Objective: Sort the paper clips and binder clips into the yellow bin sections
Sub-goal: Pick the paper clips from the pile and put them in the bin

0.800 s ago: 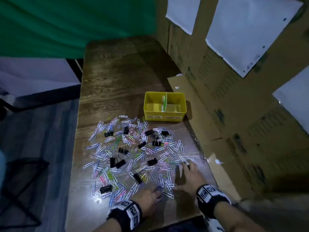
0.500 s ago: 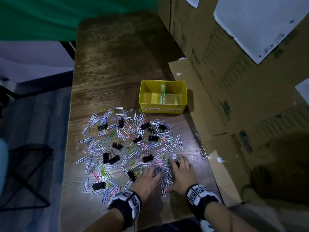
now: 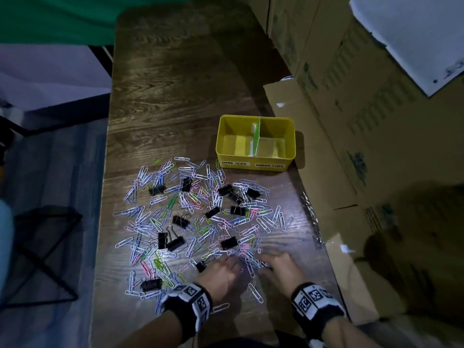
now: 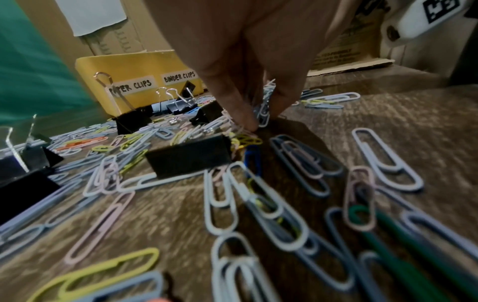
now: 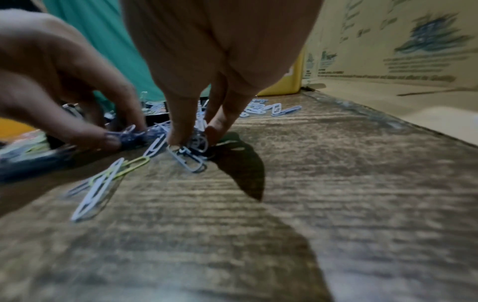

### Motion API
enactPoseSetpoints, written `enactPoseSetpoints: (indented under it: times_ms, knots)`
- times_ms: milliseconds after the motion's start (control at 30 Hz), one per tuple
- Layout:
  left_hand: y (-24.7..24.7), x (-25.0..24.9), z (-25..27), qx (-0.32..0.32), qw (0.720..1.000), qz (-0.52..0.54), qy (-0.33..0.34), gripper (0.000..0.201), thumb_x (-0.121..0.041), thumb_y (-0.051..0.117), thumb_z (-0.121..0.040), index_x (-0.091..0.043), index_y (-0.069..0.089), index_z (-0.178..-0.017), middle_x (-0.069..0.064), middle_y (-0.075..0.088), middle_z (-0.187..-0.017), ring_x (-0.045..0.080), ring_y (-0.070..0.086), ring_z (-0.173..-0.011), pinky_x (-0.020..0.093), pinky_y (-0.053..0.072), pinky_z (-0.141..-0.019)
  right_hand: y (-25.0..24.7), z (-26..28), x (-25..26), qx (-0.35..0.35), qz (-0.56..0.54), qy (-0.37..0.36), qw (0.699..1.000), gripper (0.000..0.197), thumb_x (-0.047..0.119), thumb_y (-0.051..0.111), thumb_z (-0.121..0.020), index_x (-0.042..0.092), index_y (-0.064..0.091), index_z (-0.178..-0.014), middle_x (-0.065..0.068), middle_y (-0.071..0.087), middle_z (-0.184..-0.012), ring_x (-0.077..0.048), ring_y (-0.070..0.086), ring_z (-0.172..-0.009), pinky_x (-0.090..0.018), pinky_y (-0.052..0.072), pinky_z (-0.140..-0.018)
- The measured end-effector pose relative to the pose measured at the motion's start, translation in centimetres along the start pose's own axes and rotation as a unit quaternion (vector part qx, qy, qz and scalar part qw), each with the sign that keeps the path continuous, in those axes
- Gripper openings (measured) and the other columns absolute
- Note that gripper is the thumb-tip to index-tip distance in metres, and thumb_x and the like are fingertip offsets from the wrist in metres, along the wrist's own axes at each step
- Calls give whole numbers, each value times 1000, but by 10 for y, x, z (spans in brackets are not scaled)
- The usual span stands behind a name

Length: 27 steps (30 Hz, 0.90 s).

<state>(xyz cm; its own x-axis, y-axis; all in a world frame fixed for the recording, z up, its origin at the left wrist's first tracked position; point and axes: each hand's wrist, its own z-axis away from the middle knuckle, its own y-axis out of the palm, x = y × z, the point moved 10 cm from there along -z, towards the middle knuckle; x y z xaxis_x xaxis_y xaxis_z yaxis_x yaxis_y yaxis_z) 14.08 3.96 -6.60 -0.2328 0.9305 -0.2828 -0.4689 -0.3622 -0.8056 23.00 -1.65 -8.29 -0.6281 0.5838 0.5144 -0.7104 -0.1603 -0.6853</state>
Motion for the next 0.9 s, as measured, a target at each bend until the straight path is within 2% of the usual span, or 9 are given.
enactPoseSetpoints:
  times_ms: [67,167,300,367,500,567,667,767,900]
  knots:
    - [-3,3,0,5,1000,5,-8,38,-18,43,-95,-10,45,-132,10,53,-129,24,51,-116,31,42,-97,-4,-2,-10,-2,-64,21,998,41,25,65,-87,28,58,-127,2,56,-135,-12,54,-119,-22,38,-104]
    - [-10,20,1,-65,995,79,-20,54,-35,18,-90,-12,56,-120,8,62,-114,24,57,-103,34,46,-90,-11,-2,-27,-29,-165,52,985,37,23,73,-79,35,66,-114,6,67,-116,-4,62,-96,-18,46,-92]
    - [-14,49,13,-78,964,243,-71,26,-25,54,-89,-23,65,-112,-3,68,-98,11,63,-83,26,53,-79,-16,1,-38,-47,-275,61,958,43,29,77,-70,64,62,-89,15,72,-96,-3,66,-84,-31,55,-87]
    - [-15,64,21,-55,922,362,-124,24,-18,64,-85,-24,66,-108,-4,68,-94,9,63,-70,21,54,-65,-23,5,-35,-59,-312,57,947,39,31,76,-66,60,65,-90,16,72,-97,-5,66,-89,-31,54,-88]
    - [-49,82,30,-57,821,549,-148,16,-8,71,-77,-22,74,-84,8,71,-79,17,58,-55,33,52,-52,-58,17,-24,-139,-403,44,904,37,21,79,-61,46,73,-87,20,71,-99,-6,68,-94,-26,53,-90]
    - [-92,92,25,-103,812,562,-124,14,-3,70,-76,-15,74,-81,8,71,-72,11,55,-51,26,49,-49,-83,24,-15,-183,-438,32,880,34,17,80,-58,37,75,-85,15,73,-94,-9,69,-85,-21,55,-81]
    - [-171,110,6,-193,797,565,-87,15,1,68,-77,-5,71,-90,17,71,-79,23,61,-61,29,53,-60,-124,32,5,-226,-483,-3,846,33,11,78,-54,30,75,-81,11,75,-83,-5,69,-74,-13,53,-70]
    - [-238,132,-28,-275,781,556,-73,14,8,60,-81,2,67,-92,15,70,-78,15,64,-59,25,56,-57,-164,31,24,-240,-496,-29,834,32,14,79,-57,33,76,-82,11,74,-92,-7,69,-87,-19,56,-75]
    - [-278,163,-91,-332,805,478,-119,13,-3,63,-76,-14,65,-69,5,67,-61,17,60,-53,32,55,-55,-222,13,51,-251,-474,-70,841,33,19,78,-61,34,74,-90,8,73,-98,-14,70,-92,-29,58,-78]
